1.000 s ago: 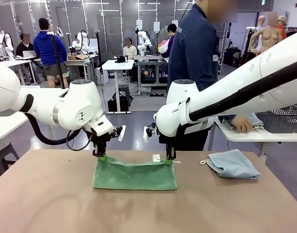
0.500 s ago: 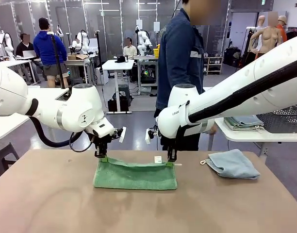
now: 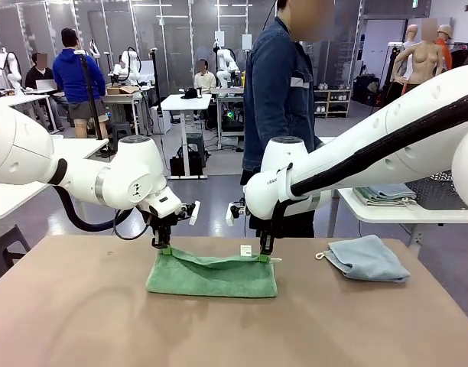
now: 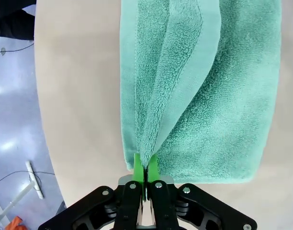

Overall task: Fold the towels and place them in the basket.
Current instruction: When a person lays out a Towel with hook on the table, fold it in half twice.

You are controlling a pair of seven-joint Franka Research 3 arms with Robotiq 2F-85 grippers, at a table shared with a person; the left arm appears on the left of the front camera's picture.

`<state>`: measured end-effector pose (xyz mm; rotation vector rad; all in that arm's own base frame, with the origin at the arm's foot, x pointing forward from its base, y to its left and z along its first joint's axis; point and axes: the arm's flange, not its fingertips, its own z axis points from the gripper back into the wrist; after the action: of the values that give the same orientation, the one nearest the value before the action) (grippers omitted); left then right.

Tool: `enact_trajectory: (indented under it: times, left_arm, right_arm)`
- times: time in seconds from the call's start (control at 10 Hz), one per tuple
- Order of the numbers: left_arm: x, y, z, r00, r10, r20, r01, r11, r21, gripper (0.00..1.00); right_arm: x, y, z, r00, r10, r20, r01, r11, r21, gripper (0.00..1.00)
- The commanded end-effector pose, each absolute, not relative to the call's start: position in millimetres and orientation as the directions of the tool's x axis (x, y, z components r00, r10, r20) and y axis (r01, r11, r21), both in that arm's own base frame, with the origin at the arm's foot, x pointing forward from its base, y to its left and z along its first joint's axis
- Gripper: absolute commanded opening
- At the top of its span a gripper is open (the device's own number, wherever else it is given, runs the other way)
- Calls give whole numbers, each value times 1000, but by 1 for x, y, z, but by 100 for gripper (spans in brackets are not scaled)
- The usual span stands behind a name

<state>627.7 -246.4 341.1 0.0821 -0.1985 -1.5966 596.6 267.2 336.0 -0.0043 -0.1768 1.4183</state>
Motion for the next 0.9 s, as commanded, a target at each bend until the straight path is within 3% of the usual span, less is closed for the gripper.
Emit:
enact_trajectory:
  times: [0.0,0.3,0.6,0.7,0.8]
  left_arm:
    - [633,-244,340,-3,-999,53,978,8,208,16]
    - [631,-235,347,-12,-998,66,967,6,255,43]
    - [602,-235,410,-10,-991,136,986,13,165,73]
    - [586,-235,436,3,-990,139,989,23,145,78]
    - [569,-234,461,9,-991,136,990,28,140,78]
  right_arm:
    - [602,270,336,179,979,95,-975,189,-113,17]
    - [605,264,338,191,974,119,-970,206,-129,44]
    - [585,245,385,195,973,122,-978,202,-48,77]
    - [570,236,409,197,973,121,-979,203,-34,84]
    - [553,228,432,264,959,106,-964,263,27,84]
